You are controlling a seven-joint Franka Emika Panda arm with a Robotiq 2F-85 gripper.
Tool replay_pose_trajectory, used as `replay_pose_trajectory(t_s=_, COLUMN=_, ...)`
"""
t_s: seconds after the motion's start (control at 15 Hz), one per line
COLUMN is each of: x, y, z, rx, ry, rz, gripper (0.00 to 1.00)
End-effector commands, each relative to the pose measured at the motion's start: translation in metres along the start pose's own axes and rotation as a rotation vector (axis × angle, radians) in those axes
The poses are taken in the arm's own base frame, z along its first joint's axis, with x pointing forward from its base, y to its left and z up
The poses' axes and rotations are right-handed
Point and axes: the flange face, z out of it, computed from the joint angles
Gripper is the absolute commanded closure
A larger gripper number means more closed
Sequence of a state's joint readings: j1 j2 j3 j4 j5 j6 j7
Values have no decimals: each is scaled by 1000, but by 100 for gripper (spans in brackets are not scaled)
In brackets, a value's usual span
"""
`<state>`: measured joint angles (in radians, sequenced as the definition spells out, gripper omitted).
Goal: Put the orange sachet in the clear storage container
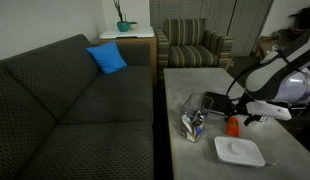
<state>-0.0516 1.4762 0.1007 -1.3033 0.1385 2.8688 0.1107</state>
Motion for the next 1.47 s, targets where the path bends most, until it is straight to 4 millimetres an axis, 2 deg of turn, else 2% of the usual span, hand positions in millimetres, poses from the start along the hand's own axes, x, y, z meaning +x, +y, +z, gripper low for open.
replay_pose_trajectory(t_s=0.0, x=-4, y=2, z=2, rx=34, ry=-54, rz=-47, gripper=0)
replay_pose_trajectory(t_s=0.33, x=-18, y=-7, z=11, rx=31, ry=-134, rz=-85, gripper=0)
replay_pose_trajectory(t_s=0.8, x=-26, y=-3, z=16, rx=7, ry=-170, rz=-56, gripper=0)
replay_pose_trajectory(t_s=0.87, x=-27, y=-5, z=16, rx=30, ry=-198, rz=-105, gripper=0)
replay_pose_trajectory(t_s=0.93, x=-23, y=-7, z=14, rx=14, ry=-158, rz=-72, gripper=0)
replay_pose_trajectory(t_s=1.2, x=-26, y=-8, z=16, rx=17, ry=-180, rz=-91, gripper=0)
replay_pose_trajectory(t_s=1.4, x=-21, y=-15, z=0, rx=-20, ry=-105, rz=-88, gripper=0)
